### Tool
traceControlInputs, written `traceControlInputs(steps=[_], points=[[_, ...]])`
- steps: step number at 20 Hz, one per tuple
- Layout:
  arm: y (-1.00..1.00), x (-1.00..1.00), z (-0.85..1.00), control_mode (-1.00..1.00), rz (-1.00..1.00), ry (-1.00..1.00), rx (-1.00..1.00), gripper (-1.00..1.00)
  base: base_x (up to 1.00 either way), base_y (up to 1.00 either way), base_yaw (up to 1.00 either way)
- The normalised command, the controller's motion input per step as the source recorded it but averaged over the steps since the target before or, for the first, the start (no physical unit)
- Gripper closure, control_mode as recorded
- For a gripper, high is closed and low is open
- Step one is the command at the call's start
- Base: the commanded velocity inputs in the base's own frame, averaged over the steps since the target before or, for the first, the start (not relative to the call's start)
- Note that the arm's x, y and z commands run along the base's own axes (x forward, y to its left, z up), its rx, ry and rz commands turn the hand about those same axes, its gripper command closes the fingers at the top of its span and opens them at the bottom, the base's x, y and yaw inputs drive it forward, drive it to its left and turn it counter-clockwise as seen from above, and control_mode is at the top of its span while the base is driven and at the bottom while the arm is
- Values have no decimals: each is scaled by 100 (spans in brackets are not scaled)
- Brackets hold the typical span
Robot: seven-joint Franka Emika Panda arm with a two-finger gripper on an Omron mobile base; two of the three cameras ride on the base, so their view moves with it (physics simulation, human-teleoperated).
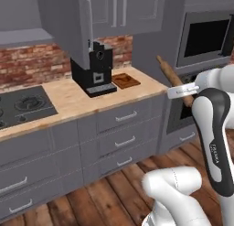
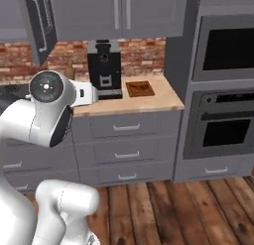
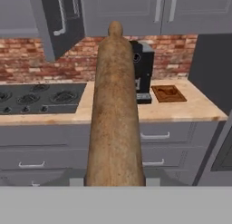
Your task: Open the cabinet, retrieve the rolling pin, and place it next to the meat on the cutting board to prepare for tenderizing.
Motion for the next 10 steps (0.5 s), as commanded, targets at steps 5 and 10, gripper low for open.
traceControlInputs(steps=[5,10], points=[[0,0,0,100,0,0,0,100,18,-80,32],[0,0,0,100,0,0,0,100,29,-72,31]])
